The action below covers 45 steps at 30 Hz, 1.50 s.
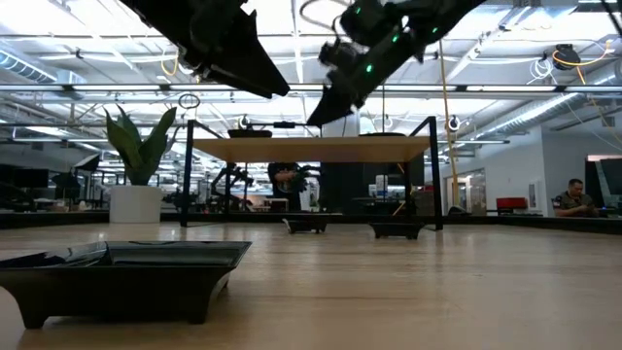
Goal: Pick & Place Mini shaped plates
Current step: Stack the black square plate on top of the other black square plates on the shelf
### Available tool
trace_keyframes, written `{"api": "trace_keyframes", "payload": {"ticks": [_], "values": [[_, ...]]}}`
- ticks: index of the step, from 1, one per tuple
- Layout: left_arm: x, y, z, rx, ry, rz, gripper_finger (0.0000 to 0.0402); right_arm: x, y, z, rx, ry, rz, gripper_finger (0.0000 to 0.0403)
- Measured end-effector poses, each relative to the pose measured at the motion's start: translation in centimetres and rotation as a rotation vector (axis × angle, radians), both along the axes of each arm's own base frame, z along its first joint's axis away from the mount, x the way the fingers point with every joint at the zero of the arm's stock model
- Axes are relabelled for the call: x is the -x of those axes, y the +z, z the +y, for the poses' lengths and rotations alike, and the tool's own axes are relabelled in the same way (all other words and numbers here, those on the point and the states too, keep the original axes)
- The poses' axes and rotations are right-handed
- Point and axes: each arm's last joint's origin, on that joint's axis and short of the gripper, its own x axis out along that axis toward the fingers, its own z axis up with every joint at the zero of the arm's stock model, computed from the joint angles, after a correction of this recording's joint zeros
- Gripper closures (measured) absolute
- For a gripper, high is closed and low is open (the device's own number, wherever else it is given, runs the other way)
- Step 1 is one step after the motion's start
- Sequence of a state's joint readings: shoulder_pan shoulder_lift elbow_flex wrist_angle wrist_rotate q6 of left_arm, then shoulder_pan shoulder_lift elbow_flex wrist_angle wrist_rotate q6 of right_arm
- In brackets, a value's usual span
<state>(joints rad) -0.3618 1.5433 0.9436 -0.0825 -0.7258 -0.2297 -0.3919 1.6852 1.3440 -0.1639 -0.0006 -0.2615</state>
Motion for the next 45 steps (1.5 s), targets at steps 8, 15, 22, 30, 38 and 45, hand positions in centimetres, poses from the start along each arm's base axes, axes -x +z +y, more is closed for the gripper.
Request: {"api": "trace_keyframes", "payload": {"ticks": [8,15,22,30,38,45], "values": [[0.0,0.0,0.0,-0.002,0.000,0.004,0.0128,-0.1,-0.4,-1.8,0.014,-0.074,-0.020,0.0090],[0.0,0.0,0.0,-0.004,-0.007,0.008,0.0128,1.0,-0.4,-4.0,-0.134,-0.086,-0.083,0.0091],[0.0,0.0,0.0,0.005,-0.018,0.010,0.0128,0.9,-0.7,-3.4,-0.147,-0.050,-0.063,0.0081],[0.0,0.0,0.0,0.015,-0.014,0.005,0.0128,0.3,-2.2,-3.7,-0.157,-0.050,-0.022,0.0080],[0.0,0.0,0.0,0.024,-0.008,0.001,0.0128,-0.3,-2.8,-3.6,-0.149,-0.034,-0.027,0.0086],[0.0,-0.1,0.0,0.024,-0.008,0.001,0.0128,-0.3,-2.7,-3.4,-0.124,-0.012,-0.016,0.0120]]}}
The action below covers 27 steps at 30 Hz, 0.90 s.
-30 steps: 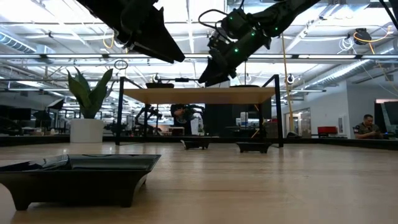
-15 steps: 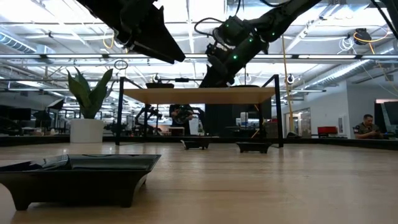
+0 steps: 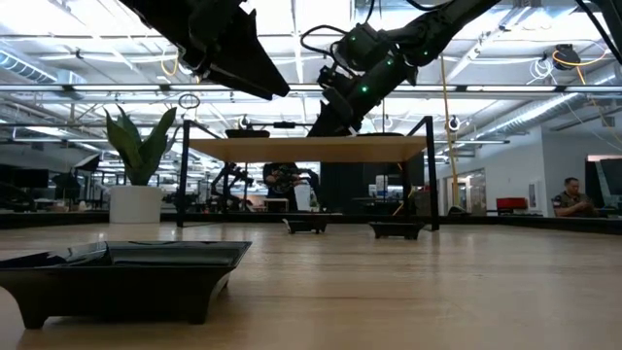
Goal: Pick & Place Mini shaped plates
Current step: Stack the black square plate on top of the other black square plates on the shelf
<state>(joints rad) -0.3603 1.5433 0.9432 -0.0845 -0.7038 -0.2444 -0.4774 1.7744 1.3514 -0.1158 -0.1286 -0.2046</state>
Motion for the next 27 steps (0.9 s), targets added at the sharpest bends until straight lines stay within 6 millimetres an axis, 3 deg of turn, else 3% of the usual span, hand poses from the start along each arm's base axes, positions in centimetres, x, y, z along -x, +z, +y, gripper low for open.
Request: {"api": "trace_keyframes", "payload": {"ticks": [11,21,27], "values": [[0.0,0.0,0.0,0.001,0.000,-0.005,0.0128,-0.1,0.8,1.1,0.021,0.041,-0.010,0.0161],[0.0,0.0,0.0,-0.001,-0.002,-0.005,0.0128,1.1,4.7,3.4,0.104,0.107,-0.080,0.0161],[-0.1,0.1,0.1,0.001,0.001,-0.011,0.0128,1.1,4.2,0.7,0.183,0.039,-0.107,0.0157]]}}
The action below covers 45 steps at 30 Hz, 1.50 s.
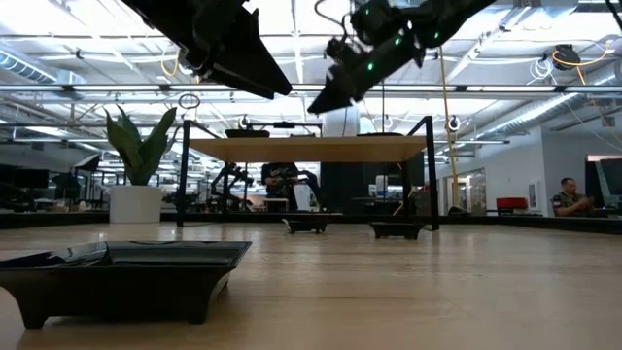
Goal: Pick & Place Mini shaped plates
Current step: Stack the black square plate on top of the other black square plates on the shelf
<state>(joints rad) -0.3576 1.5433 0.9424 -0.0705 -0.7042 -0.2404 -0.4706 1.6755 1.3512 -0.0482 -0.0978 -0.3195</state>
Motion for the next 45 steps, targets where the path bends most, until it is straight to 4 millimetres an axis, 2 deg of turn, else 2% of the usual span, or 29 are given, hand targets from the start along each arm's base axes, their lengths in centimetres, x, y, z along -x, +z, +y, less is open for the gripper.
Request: {"api": "trace_keyframes", "payload": {"ticks": [4,10,13,19,23,35,45], "values": [[0.0,0.0,0.0,0.005,0.003,-0.003,0.0128,0.3,-0.6,-1.2,-0.028,-0.031,0.005,0.0164],[0.0,0.0,0.0,0.007,-0.002,-0.001,0.0128,0.2,-1.9,-1.0,-0.171,0.055,0.035,0.0163],[0.0,0.0,0.0,0.007,-0.002,-0.002,0.0128,0.2,-1.7,-0.9,-0.170,0.082,0.024,0.0144],[0.0,0.0,0.0,0.011,-0.001,-0.003,0.0128,-0.2,-2.7,-1.0,-0.189,0.079,0.054,0.0087],[0.0,0.0,0.0,0.011,-0.001,-0.003,0.0128,-0.1,-2.5,-0.9,-0.192,0.082,0.058,0.0071],[-0.1,0.1,0.0,0.014,-0.003,-0.016,0.0128,-0.5,-4.0,-1.1,-0.211,0.103,0.110,0.0073],[-0.1,0.1,-0.1,0.018,-0.011,-0.012,0.0128,-0.3,-4.2,-1.0,-0.224,0.114,0.127,0.0086]]}}
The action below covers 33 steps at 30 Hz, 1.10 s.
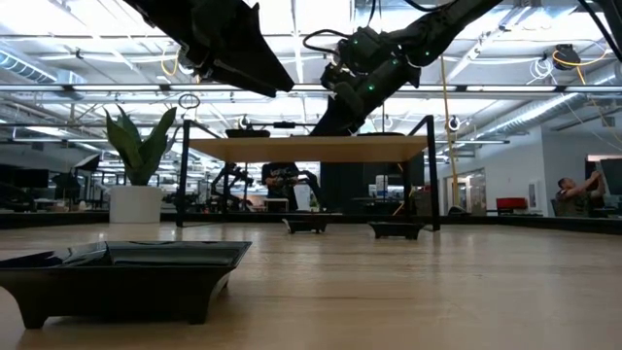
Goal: Pick & Place Mini shaped plates
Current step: Stack the black square plate on top of the other black square plates on the shelf
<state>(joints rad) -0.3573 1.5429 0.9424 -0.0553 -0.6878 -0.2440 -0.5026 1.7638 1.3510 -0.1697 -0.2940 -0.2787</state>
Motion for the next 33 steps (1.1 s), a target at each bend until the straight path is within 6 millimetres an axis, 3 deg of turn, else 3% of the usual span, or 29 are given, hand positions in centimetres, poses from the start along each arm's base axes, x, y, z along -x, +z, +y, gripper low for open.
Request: {"api": "trace_keyframes", "payload": {"ticks": [15,33], "values": [[0.00,-0.02,-0.03,0.004,-0.010,0.004,0.0128,0.22,0.10,0.24,-0.007,0.040,0.012,0.0157],[0.00,-0.02,-0.04,0.004,-0.009,0.003,0.0128,0.24,0.12,0.27,-0.009,0.036,0.014,0.0165]]}}
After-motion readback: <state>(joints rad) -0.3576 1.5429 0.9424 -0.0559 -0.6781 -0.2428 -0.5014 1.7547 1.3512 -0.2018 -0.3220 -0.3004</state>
